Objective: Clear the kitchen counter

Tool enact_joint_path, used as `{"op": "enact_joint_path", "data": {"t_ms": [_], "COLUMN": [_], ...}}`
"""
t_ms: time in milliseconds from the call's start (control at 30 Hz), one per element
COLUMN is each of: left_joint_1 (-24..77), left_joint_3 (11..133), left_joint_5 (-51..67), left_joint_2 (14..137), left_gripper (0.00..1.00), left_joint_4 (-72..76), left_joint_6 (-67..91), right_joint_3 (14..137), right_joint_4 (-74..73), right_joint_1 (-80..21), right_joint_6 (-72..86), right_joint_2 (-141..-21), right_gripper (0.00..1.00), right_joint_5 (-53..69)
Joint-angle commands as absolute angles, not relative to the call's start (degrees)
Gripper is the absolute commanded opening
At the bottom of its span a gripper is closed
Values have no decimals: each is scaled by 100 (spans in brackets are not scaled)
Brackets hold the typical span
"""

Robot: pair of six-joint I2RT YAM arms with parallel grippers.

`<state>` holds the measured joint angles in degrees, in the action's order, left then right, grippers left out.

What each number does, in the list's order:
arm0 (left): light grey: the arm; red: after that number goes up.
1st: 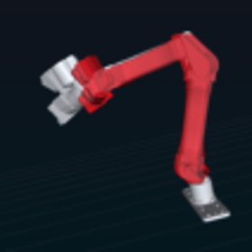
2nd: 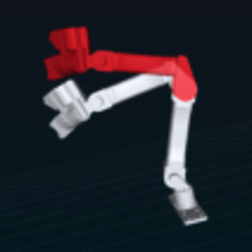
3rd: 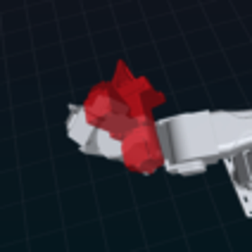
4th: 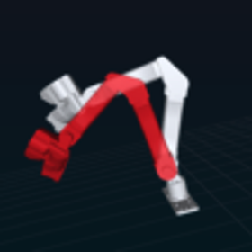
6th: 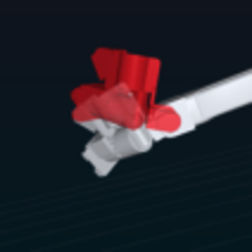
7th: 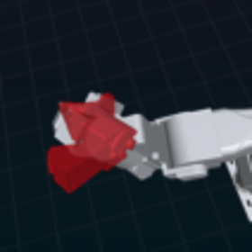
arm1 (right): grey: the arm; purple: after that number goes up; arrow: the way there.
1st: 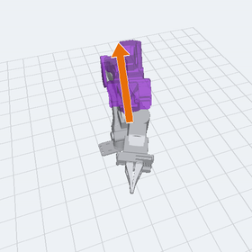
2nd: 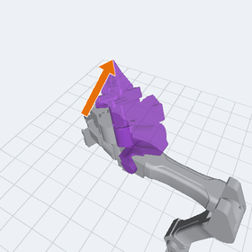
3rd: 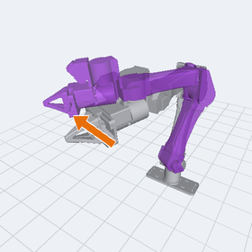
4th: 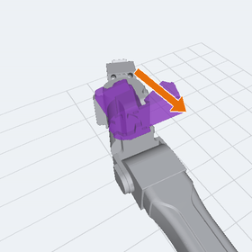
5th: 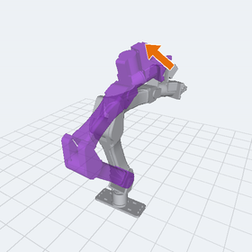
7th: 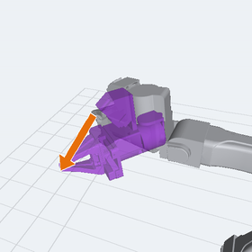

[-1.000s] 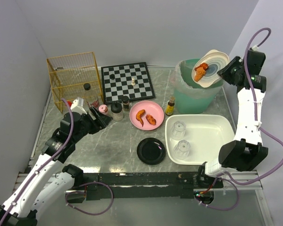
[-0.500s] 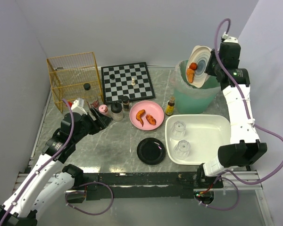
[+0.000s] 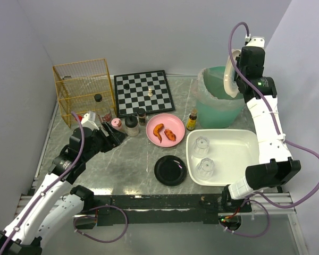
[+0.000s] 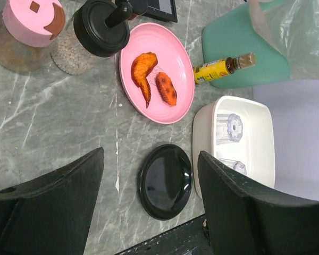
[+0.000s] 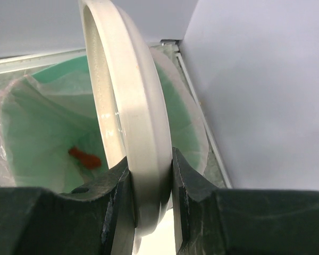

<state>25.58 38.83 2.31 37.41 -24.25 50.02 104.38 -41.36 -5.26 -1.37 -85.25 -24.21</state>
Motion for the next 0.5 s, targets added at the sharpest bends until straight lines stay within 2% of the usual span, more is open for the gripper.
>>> {"op": "enact_joint_path", "data": {"t_ms": [0, 167, 300, 467], "left_joint_1": [2575, 2558, 2575, 2566], "left_joint_3": [3850, 3832, 3841, 3876], "left_joint_5": [334, 325, 378, 510], "left_joint_2": [3744, 3779, 3876, 4060], "left_gripper": [75, 75, 75, 75], "left_joint_4": [-2171, -2127, -2031, -1855], "left_joint_6": [4939, 4940, 4922, 4887], "right_joint_3": [10662, 10714, 11065, 10198], "right_joint_4": [-2875, -3093, -4031, -4815], "right_joint_1": [-607, -615, -624, -624], "right_joint_6": [-159, 333, 913, 1598], "right_joint_2": [-7964, -7533, -7261, -6313], "right_gripper": [0, 0, 0, 0], "right_joint_5": [-2988, -2665, -2251, -2100]}}
